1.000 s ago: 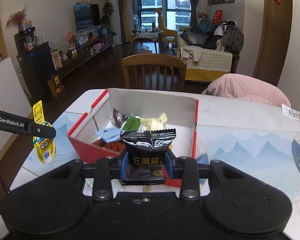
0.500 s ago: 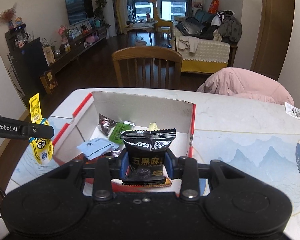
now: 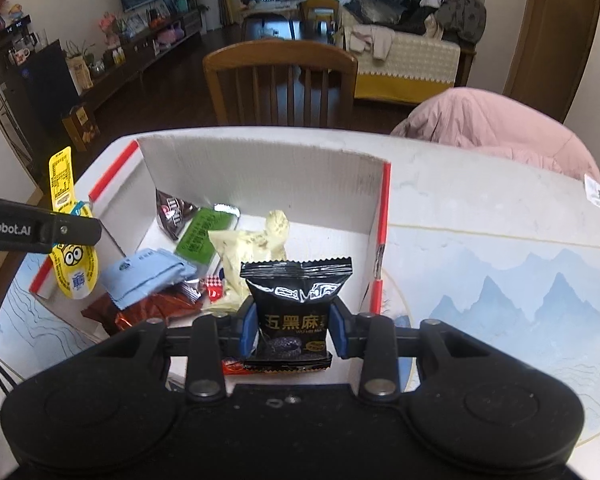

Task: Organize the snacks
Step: 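Open both tools to drop the packs into the box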

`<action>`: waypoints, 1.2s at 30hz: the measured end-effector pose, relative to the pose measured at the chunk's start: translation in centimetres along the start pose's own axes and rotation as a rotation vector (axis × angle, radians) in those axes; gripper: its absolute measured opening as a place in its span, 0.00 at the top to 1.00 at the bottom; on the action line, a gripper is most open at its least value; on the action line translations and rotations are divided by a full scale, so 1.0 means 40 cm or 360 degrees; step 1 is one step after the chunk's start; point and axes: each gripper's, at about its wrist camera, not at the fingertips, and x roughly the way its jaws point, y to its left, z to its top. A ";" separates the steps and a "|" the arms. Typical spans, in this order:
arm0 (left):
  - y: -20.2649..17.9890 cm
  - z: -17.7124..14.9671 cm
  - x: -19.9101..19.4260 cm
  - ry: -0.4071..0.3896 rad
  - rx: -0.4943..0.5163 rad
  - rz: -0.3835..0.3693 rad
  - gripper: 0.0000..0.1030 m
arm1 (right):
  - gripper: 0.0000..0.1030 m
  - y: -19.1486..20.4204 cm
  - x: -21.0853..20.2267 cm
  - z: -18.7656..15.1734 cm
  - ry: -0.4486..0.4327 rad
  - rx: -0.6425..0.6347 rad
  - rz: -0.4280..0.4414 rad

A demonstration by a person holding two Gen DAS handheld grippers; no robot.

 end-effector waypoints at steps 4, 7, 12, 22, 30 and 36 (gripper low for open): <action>-0.006 0.006 0.038 0.0037 0.0019 0.0020 0.51 | 0.66 -0.006 0.025 0.001 0.0031 -0.0011 0.0005; -0.010 0.010 0.063 0.0064 0.0026 0.0035 0.51 | 0.66 -0.008 0.039 0.004 0.0045 -0.0017 0.0005; -0.015 0.012 0.094 0.0098 0.0037 0.0053 0.51 | 0.65 -0.020 0.067 0.012 0.0067 -0.0019 -0.0010; -0.011 0.004 0.128 0.0141 0.0028 0.0061 0.51 | 0.65 -0.025 0.089 0.012 0.0093 -0.0036 -0.0021; 0.002 -0.002 0.113 0.0147 -0.0017 0.0012 0.51 | 0.65 -0.031 0.079 0.015 0.0094 0.0002 -0.0016; 0.014 -0.014 0.077 0.0120 -0.0045 -0.0024 0.47 | 0.63 -0.034 0.059 0.008 0.0093 0.0034 -0.0015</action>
